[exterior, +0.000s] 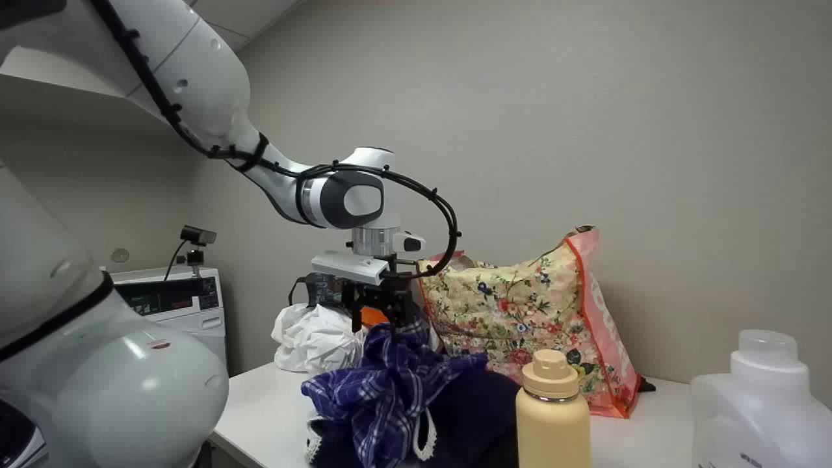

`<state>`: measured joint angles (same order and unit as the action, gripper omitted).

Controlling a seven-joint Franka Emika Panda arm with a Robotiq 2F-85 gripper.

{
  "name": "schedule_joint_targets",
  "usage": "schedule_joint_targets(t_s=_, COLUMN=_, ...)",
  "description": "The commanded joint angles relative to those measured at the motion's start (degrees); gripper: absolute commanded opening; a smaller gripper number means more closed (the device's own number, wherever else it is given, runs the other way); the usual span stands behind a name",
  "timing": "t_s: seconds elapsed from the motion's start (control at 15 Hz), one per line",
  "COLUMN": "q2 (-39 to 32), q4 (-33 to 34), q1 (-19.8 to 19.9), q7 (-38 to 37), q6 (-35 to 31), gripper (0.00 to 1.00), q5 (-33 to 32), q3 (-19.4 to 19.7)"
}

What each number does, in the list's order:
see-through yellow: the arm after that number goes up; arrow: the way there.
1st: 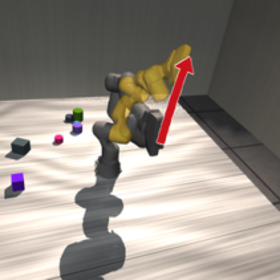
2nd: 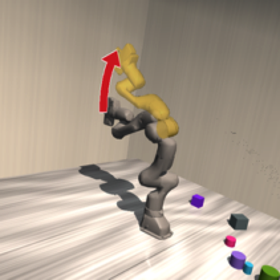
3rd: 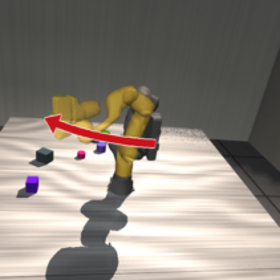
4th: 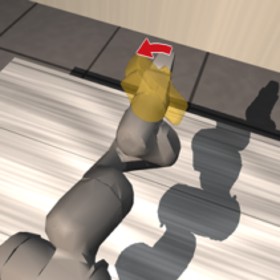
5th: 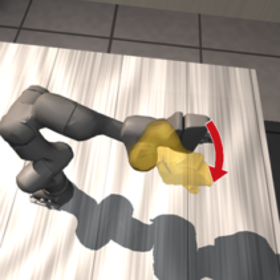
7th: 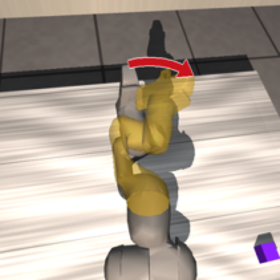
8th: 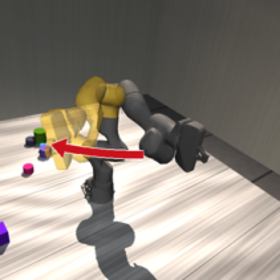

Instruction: Unpack the bag

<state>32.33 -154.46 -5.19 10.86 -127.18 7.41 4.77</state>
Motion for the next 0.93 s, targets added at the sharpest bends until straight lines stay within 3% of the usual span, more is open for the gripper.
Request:
schedule_joint_targets(t_s=0.0, q2=0.0, q4=0.1, q1=0.5, q7=0.2, q6=0.2, gripper=1.00, q5=0.3, q3=-0.5)
schedule_joint_targets(t_s=0.2, q2=0.0, q4=0.1, q1=0.5, q7=0.2, q6=0.2, gripper=1.00, q5=0.3, q3=-0.5)
schedule_joint_targets(t_s=0.4, q2=-3.0, q4=4.9, q1=0.7, q7=-0.1, q6=-0.2, gripper=1.00, q5=-1.2, q3=-1.1)
schedule_joint_targets(t_s=0.87, q2=-18.3, q4=26.8, q1=1.0, q7=0.3, q6=-7.9, gripper=1.00, q5=-7.6, q3=-3.6)
